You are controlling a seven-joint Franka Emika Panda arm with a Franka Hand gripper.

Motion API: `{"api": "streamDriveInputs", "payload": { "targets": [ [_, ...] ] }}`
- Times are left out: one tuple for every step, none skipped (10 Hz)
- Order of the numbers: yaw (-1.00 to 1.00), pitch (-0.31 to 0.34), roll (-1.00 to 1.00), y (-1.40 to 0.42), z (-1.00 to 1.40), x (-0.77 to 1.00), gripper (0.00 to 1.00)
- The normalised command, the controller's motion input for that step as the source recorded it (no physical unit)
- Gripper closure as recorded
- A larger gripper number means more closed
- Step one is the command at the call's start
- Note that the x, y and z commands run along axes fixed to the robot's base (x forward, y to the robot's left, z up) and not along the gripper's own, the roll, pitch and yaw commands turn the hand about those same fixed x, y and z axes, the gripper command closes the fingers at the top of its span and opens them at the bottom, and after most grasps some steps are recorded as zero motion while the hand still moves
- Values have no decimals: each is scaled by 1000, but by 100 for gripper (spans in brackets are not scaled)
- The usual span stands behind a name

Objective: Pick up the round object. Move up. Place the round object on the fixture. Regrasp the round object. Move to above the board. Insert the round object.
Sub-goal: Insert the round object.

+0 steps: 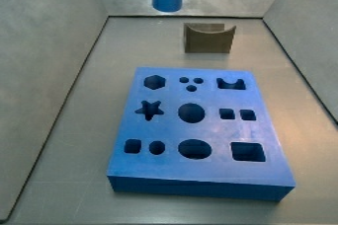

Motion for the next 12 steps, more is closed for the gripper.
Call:
{"api": "streamDriveInputs", "payload": {
  "targets": [
    [-74,-31,-174,-89,-540,200,100],
    [-83,-33,-143,-111,-574,209,100],
    [-80,-37,-139,-100,-586,203,100],
    [-57,-89,-103,-126,-569,137,100],
    [-20,-126,-51,-186,-491,100,100],
    [-20,-130,-31,-231,-466,106,100],
    [-49,-156,-61,-283,-449,143,100],
    [-54,-210,-104,-309,-377,186,100],
    [-54,-221,-97,-320,-386,171,100],
    [-29,-219,-49,-297,-451,143,100],
    [0,-174,0,-243,-549,154,100],
    [0,-120,0,-214,-589,189,100]
  ]
}}
